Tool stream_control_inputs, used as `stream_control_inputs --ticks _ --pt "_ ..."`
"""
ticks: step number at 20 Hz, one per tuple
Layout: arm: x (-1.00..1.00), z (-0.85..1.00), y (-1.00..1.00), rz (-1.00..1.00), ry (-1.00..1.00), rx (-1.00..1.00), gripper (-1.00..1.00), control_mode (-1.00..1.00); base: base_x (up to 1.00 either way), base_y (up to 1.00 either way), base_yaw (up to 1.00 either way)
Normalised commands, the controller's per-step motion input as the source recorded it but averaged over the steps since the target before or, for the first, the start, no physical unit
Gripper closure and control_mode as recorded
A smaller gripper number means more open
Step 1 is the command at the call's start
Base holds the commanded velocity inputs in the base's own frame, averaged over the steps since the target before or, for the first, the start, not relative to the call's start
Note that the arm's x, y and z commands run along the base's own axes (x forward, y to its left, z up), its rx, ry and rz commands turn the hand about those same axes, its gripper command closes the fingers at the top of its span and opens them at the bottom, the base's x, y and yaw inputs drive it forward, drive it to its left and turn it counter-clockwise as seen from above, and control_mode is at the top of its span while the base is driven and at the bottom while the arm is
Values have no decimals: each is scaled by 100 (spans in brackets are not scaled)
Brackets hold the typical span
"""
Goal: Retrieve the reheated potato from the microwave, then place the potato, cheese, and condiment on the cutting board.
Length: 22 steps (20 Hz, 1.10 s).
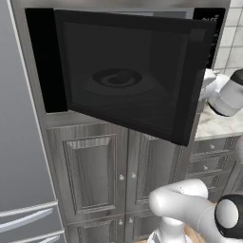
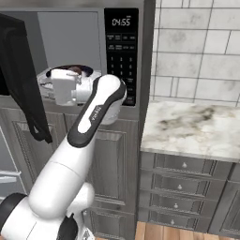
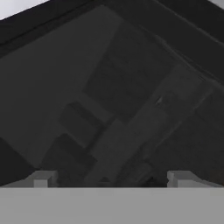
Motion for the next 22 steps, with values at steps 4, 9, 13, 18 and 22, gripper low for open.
stream_control_inputs --ticks 4,9,13,18,22 --pt "-82 0 52 20 -14 0 -100 -100 0 0 0" --pt "-100 1 54 15 -20 0 -100 -100 0 0 0" --pt "-87 2 93 1 -18 2 -100 -100 0 0 0" --pt "-61 7 92 -2 -18 6 -100 -100 0 0 0" --pt "-41 2 91 -9 -15 6 -100 -100 0 0 0"
